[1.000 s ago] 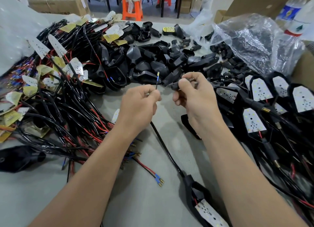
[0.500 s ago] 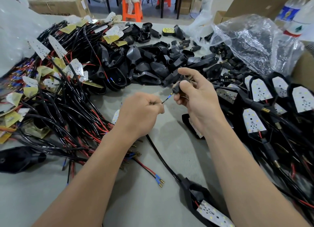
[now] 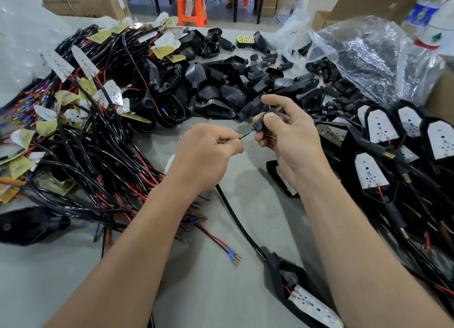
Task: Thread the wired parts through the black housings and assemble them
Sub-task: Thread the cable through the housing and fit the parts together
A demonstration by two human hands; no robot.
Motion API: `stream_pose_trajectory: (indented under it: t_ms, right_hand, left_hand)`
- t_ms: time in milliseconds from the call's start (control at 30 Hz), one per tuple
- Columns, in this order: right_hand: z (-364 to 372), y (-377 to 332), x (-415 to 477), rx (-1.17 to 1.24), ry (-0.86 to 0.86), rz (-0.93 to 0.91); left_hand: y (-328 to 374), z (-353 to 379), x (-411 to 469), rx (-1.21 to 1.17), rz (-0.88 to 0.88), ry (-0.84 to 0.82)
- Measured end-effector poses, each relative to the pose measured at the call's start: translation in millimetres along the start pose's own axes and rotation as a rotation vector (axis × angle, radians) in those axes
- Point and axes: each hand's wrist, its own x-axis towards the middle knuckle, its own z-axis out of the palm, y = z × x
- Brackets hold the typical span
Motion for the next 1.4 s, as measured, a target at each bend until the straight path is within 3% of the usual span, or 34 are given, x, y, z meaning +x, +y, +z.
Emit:
stream_pose_trajectory:
  t_ms: [233,433,667,833,1067,1200,1400]
  right_hand:
    - [-3.2,-0.8,-0.4,0.046,-0.027,0.025]
    - [-0.1,-1.0,-6.7,-0.024,-0.177,0.004]
    - [2.2,-1.1,-6.0,0.082,-0.001,-0.018]
    - [0.2,-2.4,-4.7,0.161,0.039,-0.014]
    - [0.9,-1.6,-6.2,0.172,-0.002,-0.018]
    - [0.0,2.4,-8.6,0.008,-0.079,-0.037]
    - [1.2,0.9,-8.9,0.019,-0.169,0.066]
  left_hand:
    - [0.9,1.6,1.3,0.020,0.020,0.012]
    - [0.8,6.7,-1.1,0.037,0.052,0.015]
    - [-6.6,-0.9,0.4,0.086,0.015,0.120]
    - [-14.8,-5.0,5.2,0.109,-0.051,0.048]
    - [-17.1,1.4,8.7,0.076,-0.035,0.011]
    - [-16.7,1.1,8.2,0.045,0.025,0.046]
    - [-16.2,0.4,7.0,0.016,0.050,0.085]
